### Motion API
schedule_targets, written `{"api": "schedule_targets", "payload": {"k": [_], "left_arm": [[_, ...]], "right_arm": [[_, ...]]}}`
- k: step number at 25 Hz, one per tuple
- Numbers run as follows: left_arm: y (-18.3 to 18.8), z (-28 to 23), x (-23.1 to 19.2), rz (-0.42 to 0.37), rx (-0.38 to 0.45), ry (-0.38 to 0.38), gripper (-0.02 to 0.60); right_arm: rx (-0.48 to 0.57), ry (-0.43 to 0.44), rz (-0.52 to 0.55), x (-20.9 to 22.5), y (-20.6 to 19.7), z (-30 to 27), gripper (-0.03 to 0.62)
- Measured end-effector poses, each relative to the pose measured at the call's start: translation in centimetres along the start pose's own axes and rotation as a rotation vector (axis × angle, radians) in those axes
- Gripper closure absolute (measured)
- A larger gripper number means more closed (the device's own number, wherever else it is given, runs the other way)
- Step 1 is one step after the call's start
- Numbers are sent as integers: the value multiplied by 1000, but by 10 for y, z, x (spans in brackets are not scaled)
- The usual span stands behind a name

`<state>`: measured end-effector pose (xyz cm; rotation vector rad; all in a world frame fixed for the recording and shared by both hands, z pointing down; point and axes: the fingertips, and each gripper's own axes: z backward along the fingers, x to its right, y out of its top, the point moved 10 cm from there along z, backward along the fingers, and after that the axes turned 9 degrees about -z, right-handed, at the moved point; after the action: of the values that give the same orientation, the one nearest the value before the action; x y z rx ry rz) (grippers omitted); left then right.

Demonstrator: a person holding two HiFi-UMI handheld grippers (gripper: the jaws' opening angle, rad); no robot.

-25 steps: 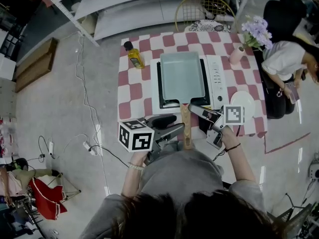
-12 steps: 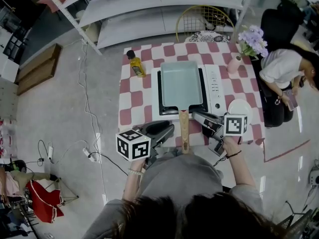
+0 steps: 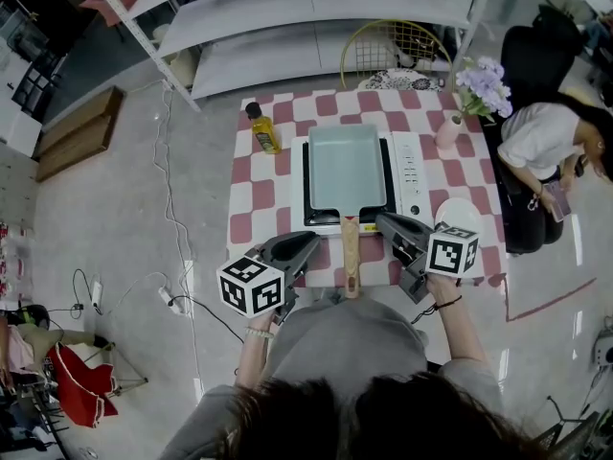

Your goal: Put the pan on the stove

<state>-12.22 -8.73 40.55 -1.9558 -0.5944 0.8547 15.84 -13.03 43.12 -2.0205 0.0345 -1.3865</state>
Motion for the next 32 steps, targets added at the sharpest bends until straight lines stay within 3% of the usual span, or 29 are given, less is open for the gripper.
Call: {"api": "schedule_targets", "payload": {"k": [11,32], "left_arm": [[4,7,1,-100,75,84,546],[3,3,-1,-125,72,111,555]], "right_arm": [[71,0,133,-2,7,14,569],[97,1,171,11,14,18,571]]}}
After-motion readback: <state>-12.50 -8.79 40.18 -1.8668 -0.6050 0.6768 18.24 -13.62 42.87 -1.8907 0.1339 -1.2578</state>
